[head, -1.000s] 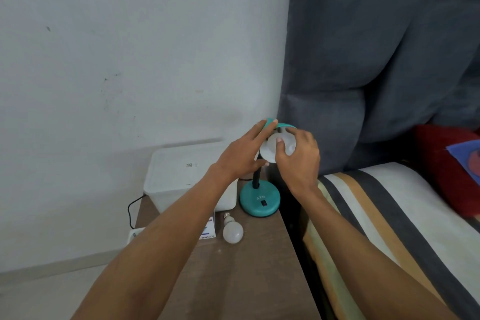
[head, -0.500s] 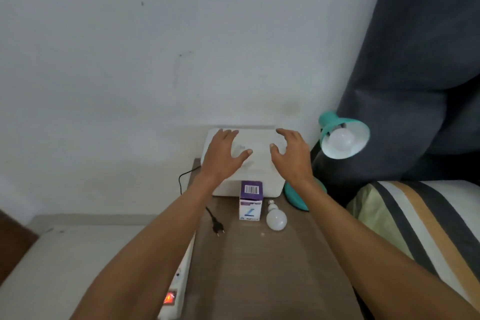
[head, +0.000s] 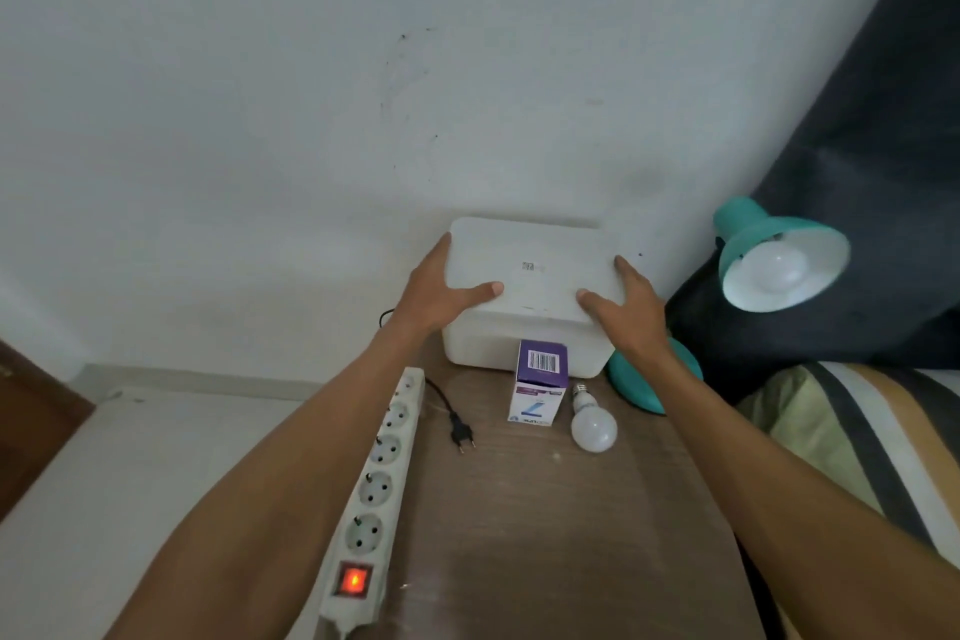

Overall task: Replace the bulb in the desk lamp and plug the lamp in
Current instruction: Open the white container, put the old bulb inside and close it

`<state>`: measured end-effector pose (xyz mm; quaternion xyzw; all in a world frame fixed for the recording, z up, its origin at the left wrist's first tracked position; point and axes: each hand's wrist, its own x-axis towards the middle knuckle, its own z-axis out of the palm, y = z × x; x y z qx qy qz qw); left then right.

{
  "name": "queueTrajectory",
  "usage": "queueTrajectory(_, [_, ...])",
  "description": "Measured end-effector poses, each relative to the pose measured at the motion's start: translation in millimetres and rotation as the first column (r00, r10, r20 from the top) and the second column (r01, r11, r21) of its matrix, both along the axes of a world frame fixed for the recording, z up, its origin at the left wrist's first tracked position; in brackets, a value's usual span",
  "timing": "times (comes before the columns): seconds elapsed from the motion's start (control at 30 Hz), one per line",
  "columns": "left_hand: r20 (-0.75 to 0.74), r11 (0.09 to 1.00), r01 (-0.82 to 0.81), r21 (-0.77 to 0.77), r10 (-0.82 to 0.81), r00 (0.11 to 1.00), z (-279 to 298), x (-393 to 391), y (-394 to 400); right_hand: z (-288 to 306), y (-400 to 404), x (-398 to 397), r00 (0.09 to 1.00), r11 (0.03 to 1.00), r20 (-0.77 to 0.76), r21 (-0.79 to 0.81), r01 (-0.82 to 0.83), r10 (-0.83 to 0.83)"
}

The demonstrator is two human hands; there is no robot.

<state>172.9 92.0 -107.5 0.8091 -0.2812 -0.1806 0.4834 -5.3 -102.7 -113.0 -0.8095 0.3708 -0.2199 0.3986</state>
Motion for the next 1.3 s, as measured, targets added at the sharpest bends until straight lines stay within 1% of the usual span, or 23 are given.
queueTrajectory(0.07, [-0.012,1.0,-0.01,-0.006,0.01,1.0,-2,-3,-2,-2,1,1,1.0,1.0,0.023,0.005,0.012,-0.012])
queueTrajectory(0.23, [0.026,0.998,-0.037,-0.058,0.038,0.999,1,-8,-5,0,0,5,1.0,1.0,0.012,-0.016,0.015,-0.015])
queueTrajectory(0.47, [0.103,0.994,-0.036,-0.099,0.046,0.994,24,-9,-7,17,-5,6,0.999,0.999,0.046,-0.052,0.007,-0.005])
queueTrajectory(0.63, [0.151,0.995,-0.017,-0.098,0.032,0.988,40,-23,6,30,7,-8,0.998,0.998,0.056,-0.064,0.002,0.002])
queueTrajectory(0.83, [0.169,0.996,-0.009,-0.087,0.024,0.985,50,-58,39,43,41,-42,0.999,0.995,0.053,-0.097,0.015,-0.01])
queueTrajectory(1.0, [0.179,0.994,-0.056,-0.091,0.072,0.981,37,-106,74,38,80,-83,1.0,0.993,0.002,-0.116,0.024,-0.024])
queueTrajectory(1.13, [0.181,0.991,-0.086,-0.101,0.103,0.978,13,-143,101,25,111,-122,0.999,0.991,-0.002,-0.126,0.04,-0.041])
queueTrajectory(1.23, [0.178,0.991,-0.115,-0.069,0.125,0.976,-7,-171,119,8,134,-148,0.994,0.988,-0.058,-0.129,0.082,-0.09])
queueTrajectory(1.3, [0.165,0.991,-0.128,-0.033,0.132,0.977,-19,-191,130,-8,147,-162,0.991,0.985,-0.056,-0.13,0.11,-0.118])
